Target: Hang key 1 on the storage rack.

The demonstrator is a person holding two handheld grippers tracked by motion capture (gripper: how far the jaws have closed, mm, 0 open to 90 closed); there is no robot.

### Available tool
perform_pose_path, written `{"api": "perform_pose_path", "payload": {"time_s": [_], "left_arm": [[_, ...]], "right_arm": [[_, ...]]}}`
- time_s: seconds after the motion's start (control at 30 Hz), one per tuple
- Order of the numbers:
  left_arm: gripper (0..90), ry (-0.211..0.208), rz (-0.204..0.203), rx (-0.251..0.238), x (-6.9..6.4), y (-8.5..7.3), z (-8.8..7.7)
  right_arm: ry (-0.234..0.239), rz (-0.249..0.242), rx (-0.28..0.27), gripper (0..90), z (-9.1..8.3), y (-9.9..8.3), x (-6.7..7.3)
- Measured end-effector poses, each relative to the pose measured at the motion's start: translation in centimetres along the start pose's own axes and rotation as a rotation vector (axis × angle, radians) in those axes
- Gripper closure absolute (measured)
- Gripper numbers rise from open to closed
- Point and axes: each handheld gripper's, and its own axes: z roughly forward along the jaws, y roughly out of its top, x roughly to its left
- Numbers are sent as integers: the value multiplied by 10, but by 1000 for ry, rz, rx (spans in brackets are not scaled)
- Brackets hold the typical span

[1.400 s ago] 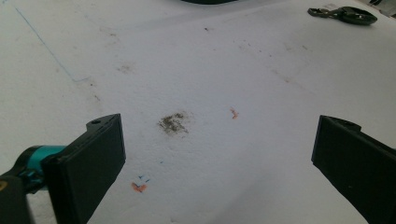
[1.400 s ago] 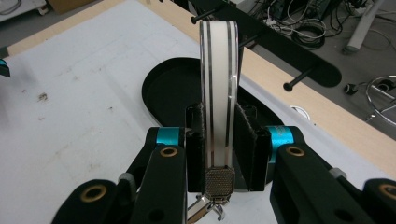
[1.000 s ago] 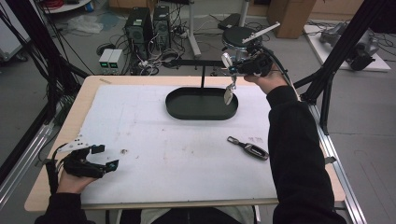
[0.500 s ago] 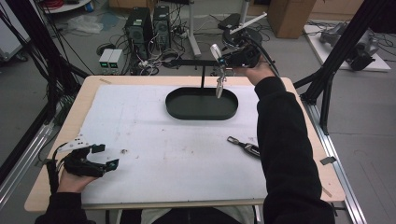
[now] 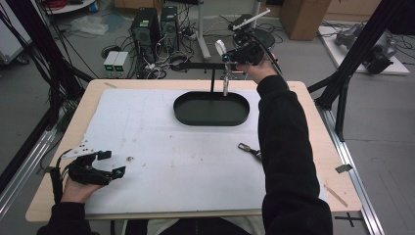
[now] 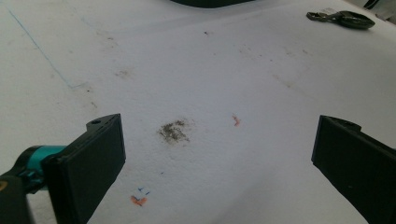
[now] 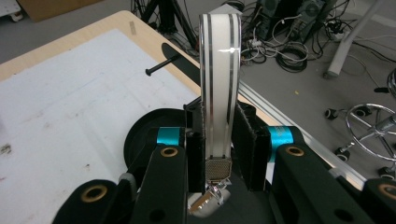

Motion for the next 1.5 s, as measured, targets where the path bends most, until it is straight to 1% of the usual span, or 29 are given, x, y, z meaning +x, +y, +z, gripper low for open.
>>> {"api": "perform_pose_path", "payload": {"time_s": [0.07,0.13,0.17,0.23,0.27,0.33,0.37,0.4,0.43,0.47,0.5,0.63,0.67,0.7,0.73,0.77,0.8,0.83,0.87,0.97,1.07,1.23,1.33,1.37,1.4,1.43,1.47,1.5], "left_arm": [[32,-1,1,2,0,0,1],[32,-3,2,5,1,0,2],[32,-5,0,9,1,0,2],[32,-4,2,10,1,0,3],[32,-6,2,11,2,0,3],[32,-9,0,12,2,0,3],[32,-7,-2,10,3,0,4],[32,-8,0,11,4,0,4],[32,-8,1,12,4,0,4],[32,-8,-1,11,4,0,4],[32,-8,-1,11,4,0,4],[32,-8,-4,14,4,0,5],[32,-9,-2,15,4,0,5],[32,-10,1,17,4,0,5],[32,-10,1,18,4,0,5],[32,-8,1,17,4,0,5],[32,-9,1,18,4,0,6],[32,-9,1,18,4,0,6],[32,-8,-1,21,4,0,6],[32,-10,1,20,4,0,6],[32,-8,5,20,4,0,6],[32,-8,5,21,4,0,6],[32,-9,5,20,4,0,6],[32,-8,7,20,4,0,5],[32,-10,6,20,4,0,5],[32,-8,7,19,4,0,5],[32,-8,7,20,4,0,5],[32,-8,7,19,3,0,5]], "right_arm": [[0,4,-11,757,3,2,-1],[3,4,-10,757,8,3,-2],[-9,10,-12,757,13,4,-3],[-12,11,-14,757,16,4,-5],[-19,17,-21,757,18,5,-6],[-16,33,-43,757,20,6,-8],[-16,42,-41,757,23,8,-10],[-28,34,-32,757,25,9,-10],[-28,34,-32,757,25,9,-10],[-48,34,-26,757,28,11,-11],[-48,34,-26,757,28,11,-11],[-57,62,-48,756,32,12,-15],[-82,66,-44,756,34,12,-16],[-82,66,-44,756,34,12,-16],[-82,77,-48,757,35,12,-17],[-92,80,-50,757,36,12,-17],[-111,81,-52,757,36,12,-17],[-117,88,-59,757,36,12,-18],[-137,97,-70,757,37,12,-18],[-141,102,-69,756,39,12,-18],[-155,103,-69,756,42,12,-18],[-151,111,-82,756,43,12,-19],[-148,127,-81,746,45,12,-21],[-143,138,-80,690,45,11,-21],[-149,173,-92,475,46,9,-23],[-149,173,-92,475,46,9,-23],[-103,184,-98,338,44,3,-25],[-103,184,-98,338,44,3,-25]]}}
